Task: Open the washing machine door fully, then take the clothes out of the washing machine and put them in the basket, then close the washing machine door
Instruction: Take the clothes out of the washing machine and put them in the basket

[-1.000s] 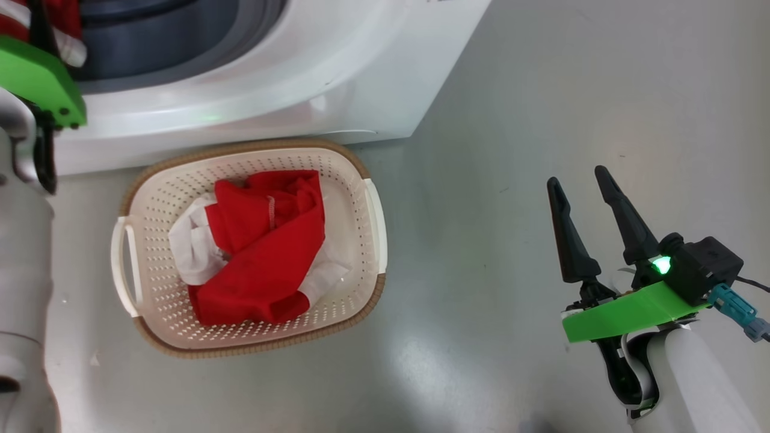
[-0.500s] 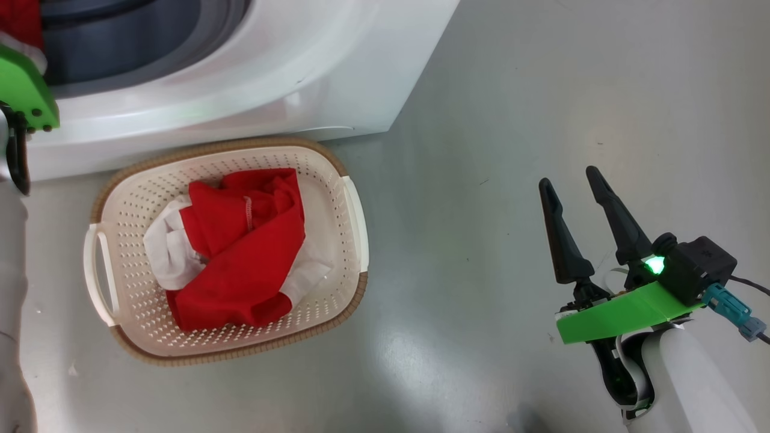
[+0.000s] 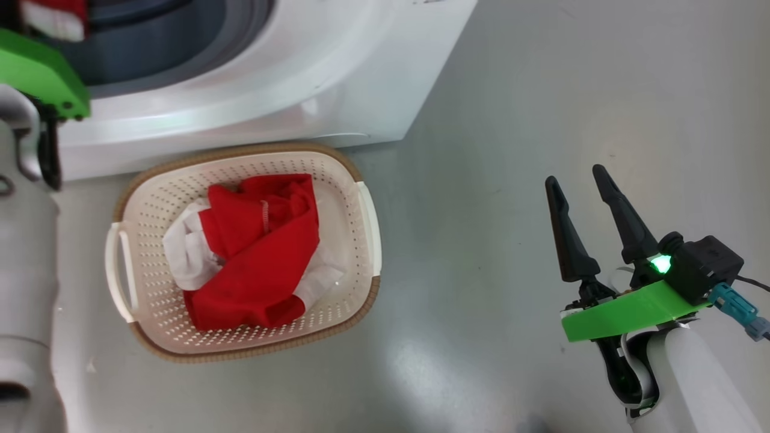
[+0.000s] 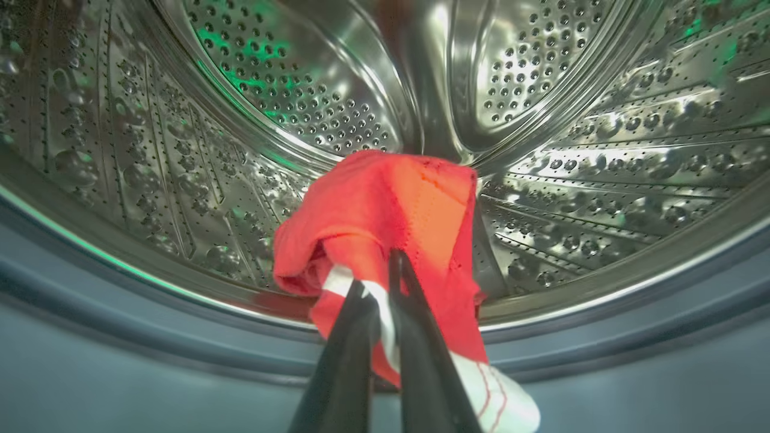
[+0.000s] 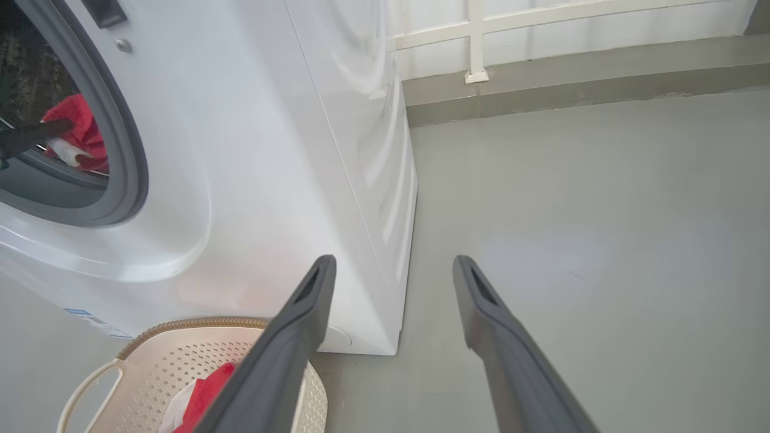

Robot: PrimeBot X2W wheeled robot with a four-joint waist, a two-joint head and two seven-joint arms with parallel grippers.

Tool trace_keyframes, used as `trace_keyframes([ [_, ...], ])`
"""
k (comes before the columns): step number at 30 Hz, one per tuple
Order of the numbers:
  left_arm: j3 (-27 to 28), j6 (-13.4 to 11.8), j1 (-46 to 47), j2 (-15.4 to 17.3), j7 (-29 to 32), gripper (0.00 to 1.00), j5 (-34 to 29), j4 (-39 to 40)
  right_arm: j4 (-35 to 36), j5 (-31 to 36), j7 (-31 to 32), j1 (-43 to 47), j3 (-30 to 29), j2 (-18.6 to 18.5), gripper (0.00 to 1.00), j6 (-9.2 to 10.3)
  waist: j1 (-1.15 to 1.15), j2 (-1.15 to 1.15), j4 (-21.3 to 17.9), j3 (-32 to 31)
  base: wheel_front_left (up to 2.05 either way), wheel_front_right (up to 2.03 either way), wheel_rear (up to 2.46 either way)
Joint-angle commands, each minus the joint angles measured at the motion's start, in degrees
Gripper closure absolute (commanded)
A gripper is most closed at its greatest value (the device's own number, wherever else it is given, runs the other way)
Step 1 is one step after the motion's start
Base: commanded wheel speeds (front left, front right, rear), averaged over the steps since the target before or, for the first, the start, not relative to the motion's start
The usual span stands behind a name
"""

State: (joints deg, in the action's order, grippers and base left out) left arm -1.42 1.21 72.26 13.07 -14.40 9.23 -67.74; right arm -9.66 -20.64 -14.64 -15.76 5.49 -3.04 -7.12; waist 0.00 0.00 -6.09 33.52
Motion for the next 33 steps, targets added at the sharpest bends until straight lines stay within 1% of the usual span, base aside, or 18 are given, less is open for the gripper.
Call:
trace_keyframes([
  [1, 1.0, 0.6, -3.7, 2.1, -0.6, 1.0, 0.6, 5.6, 1.4, 0.6, -0.4, 0.7, 0.7, 0.2, 0.0, -0.36, 0.0, 0.0, 1.0, -0.8, 0.0, 0.0, 0.0],
  [12, 3.4, 2.1, -19.2, -2.3, -0.6, 1.0, 0.2, 29.5, 1.6, 2.0, -0.4, 2.2, -0.4, 0.2, 0.0, -0.36, 0.0, 0.0, 3.7, -2.7, 0.0, 0.0, 0.0],
  [13, 3.4, 2.1, -19.2, -2.3, -0.6, 1.0, 0.2, 29.5, 1.6, 2.0, -0.4, 2.2, -0.4, 0.2, 0.0, -0.36, 0.0, 0.0, 3.7, -2.7, 0.0, 0.0, 0.0],
  [19, 5.7, 2.9, -26.1, -5.1, -0.6, 1.0, 0.2, 40.1, 1.6, 2.6, -0.4, 3.1, -0.9, 0.2, 0.0, -0.36, 0.0, 0.0, 4.8, -3.5, 0.0, 0.0, 0.0],
  [25, 7.2, 3.6, -31.4, -7.4, -0.6, 1.0, -0.1, 48.6, 1.7, 3.1, -0.4, 3.6, -1.1, 0.2, 0.0, -0.36, 0.0, 0.0, 5.8, -3.9, 0.0, 0.0, 0.0],
  [33, 8.7, 4.1, -36.4, -9.1, -0.6, 1.0, -0.5, 59.5, 1.7, 3.5, -0.4, 3.7, -1.4, 0.2, 0.0, -0.36, 0.0, 0.0, 6.3, -3.9, 0.0, 0.0, 0.0],
])
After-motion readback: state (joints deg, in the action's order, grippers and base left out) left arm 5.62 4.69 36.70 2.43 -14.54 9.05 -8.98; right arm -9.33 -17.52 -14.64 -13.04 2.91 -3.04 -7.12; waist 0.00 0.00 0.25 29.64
